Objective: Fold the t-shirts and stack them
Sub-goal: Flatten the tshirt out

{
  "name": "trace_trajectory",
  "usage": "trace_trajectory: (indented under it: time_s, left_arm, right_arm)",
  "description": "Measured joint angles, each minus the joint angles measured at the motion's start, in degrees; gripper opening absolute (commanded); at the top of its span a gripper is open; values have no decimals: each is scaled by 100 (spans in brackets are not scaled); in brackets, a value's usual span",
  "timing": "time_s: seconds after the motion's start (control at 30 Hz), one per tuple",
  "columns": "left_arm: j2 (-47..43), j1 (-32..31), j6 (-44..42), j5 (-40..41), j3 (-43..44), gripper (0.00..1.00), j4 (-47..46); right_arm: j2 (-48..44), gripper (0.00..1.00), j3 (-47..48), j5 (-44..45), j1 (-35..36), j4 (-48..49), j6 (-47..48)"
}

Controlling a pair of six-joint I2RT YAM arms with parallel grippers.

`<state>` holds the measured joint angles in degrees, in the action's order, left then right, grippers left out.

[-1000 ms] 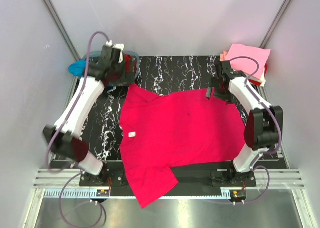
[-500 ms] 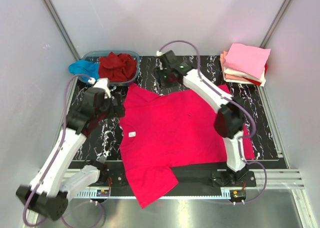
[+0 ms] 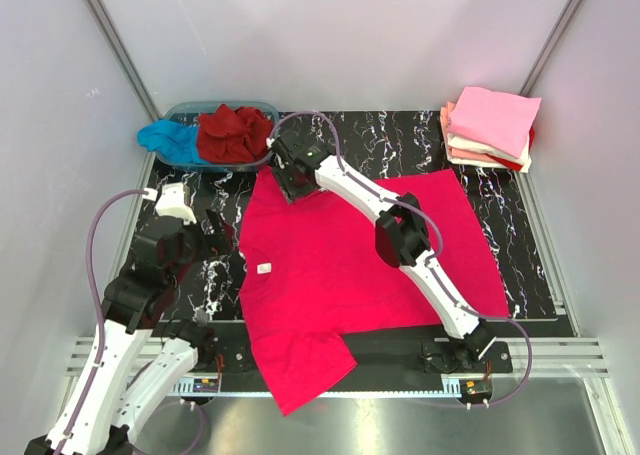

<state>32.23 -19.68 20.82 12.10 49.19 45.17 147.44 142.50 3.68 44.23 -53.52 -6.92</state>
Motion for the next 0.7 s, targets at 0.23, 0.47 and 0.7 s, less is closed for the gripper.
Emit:
trace_trajectory:
  time_s: [0.23,0.47,0.7]
  left_arm:
    - [-105,0,0,0,-44,99,-35]
    - [-164,0,0,-7,-96,99,-85]
    - [-164,0,0,-11,-98,99,-142]
  right_arm:
    - [352,55,413,195,55,26,94]
    - [560,55,450,459,57,59,181]
    - [640,51,450,636,61,149,289]
